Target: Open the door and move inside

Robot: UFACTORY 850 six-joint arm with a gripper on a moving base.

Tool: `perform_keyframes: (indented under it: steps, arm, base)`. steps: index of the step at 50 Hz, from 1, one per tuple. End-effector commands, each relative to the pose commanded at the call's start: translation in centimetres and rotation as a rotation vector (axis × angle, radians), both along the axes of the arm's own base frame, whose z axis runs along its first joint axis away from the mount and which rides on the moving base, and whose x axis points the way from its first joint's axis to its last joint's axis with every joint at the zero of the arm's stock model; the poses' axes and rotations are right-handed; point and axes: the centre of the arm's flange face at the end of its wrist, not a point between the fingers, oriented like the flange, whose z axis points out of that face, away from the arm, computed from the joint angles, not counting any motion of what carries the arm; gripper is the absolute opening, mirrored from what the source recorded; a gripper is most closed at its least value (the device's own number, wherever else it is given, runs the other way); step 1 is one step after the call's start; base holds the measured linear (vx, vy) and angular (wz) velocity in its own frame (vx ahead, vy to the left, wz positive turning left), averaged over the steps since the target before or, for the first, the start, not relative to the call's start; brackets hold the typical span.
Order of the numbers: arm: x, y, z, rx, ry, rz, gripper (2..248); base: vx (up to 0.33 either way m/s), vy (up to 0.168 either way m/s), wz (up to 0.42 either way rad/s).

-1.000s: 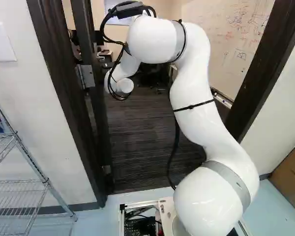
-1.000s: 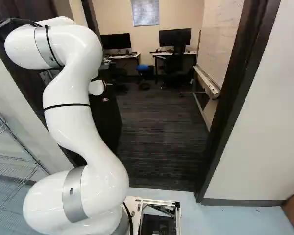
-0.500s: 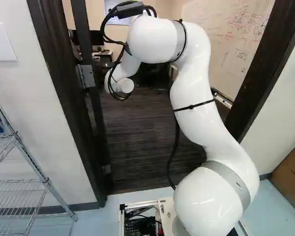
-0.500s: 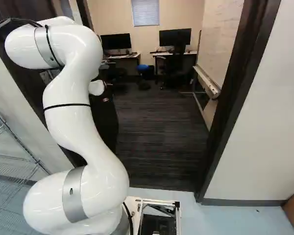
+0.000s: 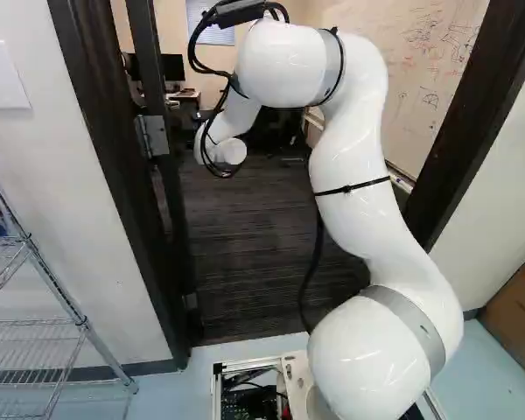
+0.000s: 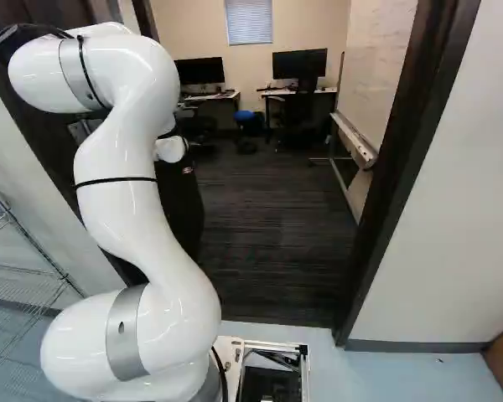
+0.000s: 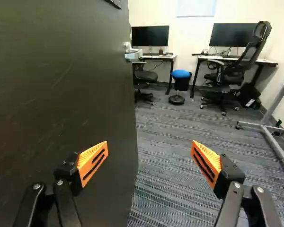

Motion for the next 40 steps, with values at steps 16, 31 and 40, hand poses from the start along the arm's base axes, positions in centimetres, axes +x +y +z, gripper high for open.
perform_keyframes:
  steps: [16, 31, 40]
  arm:
    - [-0.2, -2.7, 0.2, -0.003, 0.008, -0.036, 247]
    - [-0.3, -5.2, 0.3, -0.005, 0.015, -0.071, 247]
    - [-0.4, -6.6, 0.4, -0.006, 0.018, -0.092, 247]
  base:
    - [0.0, 0.0, 0.0]
    - [0.0, 0.0, 0.0]
    - [0.0, 0.0, 0.0]
